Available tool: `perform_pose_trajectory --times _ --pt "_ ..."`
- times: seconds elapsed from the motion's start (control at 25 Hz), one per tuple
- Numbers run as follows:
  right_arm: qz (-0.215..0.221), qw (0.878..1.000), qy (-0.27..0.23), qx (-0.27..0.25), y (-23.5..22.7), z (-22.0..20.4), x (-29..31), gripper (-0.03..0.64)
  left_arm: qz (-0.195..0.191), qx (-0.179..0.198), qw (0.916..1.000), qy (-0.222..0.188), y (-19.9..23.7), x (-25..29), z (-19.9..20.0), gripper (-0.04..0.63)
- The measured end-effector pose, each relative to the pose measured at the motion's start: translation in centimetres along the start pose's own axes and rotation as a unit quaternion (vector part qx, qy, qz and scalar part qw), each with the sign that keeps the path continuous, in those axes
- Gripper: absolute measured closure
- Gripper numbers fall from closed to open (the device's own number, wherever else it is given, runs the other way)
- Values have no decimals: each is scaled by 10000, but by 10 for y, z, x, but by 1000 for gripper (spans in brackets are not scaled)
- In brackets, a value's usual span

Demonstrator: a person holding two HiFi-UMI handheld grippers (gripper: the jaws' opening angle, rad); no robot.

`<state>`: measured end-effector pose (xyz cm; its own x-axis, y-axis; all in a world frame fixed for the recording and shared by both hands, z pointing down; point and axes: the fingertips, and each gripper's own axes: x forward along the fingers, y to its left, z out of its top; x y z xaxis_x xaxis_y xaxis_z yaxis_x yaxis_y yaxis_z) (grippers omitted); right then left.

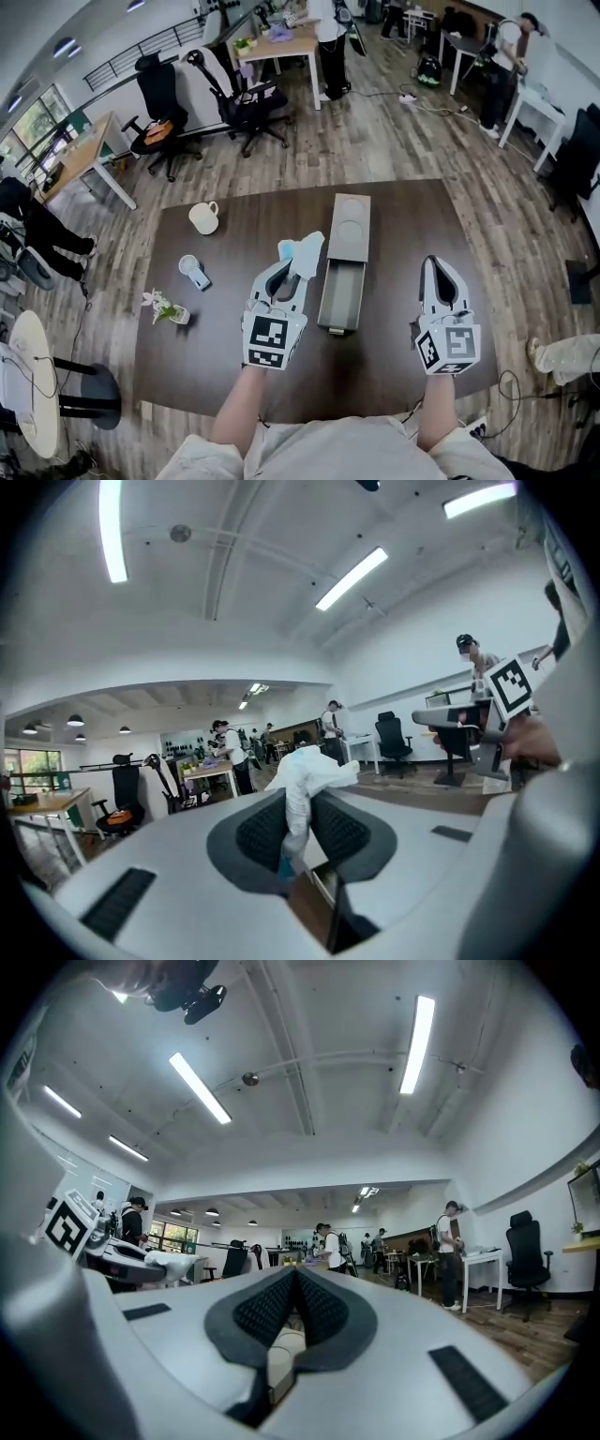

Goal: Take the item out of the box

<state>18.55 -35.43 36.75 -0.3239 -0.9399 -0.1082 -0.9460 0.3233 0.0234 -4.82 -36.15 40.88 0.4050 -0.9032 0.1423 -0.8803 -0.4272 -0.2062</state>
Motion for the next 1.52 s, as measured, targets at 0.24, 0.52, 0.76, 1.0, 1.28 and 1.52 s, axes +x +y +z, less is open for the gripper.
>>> perform_pose_trajectory --times 0.24,0.52,0.76,1.0,1.28,1.52 --pt "172 9998 -115 -66 10 10 16 615 728 -452 9956 -371 39 -31 6 525" --pt "260 9996 -93 -111 19 14 22 615 1312 -1172 9806 -863 69 -71 5 525" --pt "333 9993 -63 -147 27 11 30 615 1696 -1263 9726 -963 85 -89 -6 525" --pt "410 9990 -22 -193 38 8 34 615 1815 -1400 9691 -907 92 -95 -16 525" --pt "487 9986 0 -215 46 9 34 615 1882 -1392 9676 -942 95 -103 -14 525" --pt "570 9982 29 -207 54 5 40 615 1950 -1405 9663 -925 100 -106 -19 525"
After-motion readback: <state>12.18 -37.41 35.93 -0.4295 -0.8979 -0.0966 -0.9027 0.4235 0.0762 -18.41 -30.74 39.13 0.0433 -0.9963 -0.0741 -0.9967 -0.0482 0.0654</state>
